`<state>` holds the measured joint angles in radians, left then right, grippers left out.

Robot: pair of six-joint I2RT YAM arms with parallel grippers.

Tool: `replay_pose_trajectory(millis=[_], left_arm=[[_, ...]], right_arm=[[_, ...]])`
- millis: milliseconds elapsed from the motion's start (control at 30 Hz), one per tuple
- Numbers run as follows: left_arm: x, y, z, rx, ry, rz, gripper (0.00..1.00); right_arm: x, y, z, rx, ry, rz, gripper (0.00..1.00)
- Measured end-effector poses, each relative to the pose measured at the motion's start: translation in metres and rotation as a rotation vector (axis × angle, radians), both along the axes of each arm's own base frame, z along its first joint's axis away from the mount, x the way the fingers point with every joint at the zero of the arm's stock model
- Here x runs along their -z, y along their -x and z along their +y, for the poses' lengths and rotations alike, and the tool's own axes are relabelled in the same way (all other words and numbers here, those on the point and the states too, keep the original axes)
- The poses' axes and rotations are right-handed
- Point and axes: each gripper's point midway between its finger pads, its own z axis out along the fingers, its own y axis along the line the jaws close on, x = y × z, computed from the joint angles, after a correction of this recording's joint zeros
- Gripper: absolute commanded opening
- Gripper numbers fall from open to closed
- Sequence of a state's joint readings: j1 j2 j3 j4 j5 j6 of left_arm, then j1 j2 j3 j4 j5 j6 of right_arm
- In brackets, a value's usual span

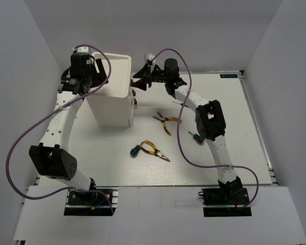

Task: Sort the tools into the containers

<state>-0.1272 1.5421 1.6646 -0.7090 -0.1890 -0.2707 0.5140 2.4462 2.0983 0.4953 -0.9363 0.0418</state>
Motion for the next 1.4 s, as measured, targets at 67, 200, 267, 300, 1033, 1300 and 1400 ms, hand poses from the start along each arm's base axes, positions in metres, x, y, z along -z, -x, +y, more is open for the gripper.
replay_pose_trajectory(millis=[67,200,267,300,1033,1300,1400], left_arm=[[0.002,0.001,-0.001,0.004,0.002,0.007,0.89],[0.003,0.002,-0.001,0.006,0.002,0.011,0.89],[0.004,0.002,-0.001,0.006,0.002,0.013,0.89],[0.004,0.002,-0.001,0.007,0.002,0.015,0.89],[0.012,0.005,-0.003,0.013,0.01,0.037,0.89],[0.017,0.005,-0.004,0.016,0.012,0.046,0.89],[0.017,0.005,-0.004,0.015,0.013,0.044,0.89]], right_arm=[[0.003,0.001,0.001,-0.003,0.006,0.005,0.62],[0.005,0.002,0.001,-0.01,0.011,0.004,0.59],[0.006,0.003,0.002,-0.014,0.013,0.0,0.55],[0.006,0.003,0.002,-0.017,0.014,0.0,0.52],[0.01,0.008,-0.001,-0.046,0.006,-0.022,0.0],[0.011,0.007,-0.014,-0.009,0.016,-0.027,0.0],[0.011,0.005,-0.027,0.009,0.023,-0.02,0.0]])
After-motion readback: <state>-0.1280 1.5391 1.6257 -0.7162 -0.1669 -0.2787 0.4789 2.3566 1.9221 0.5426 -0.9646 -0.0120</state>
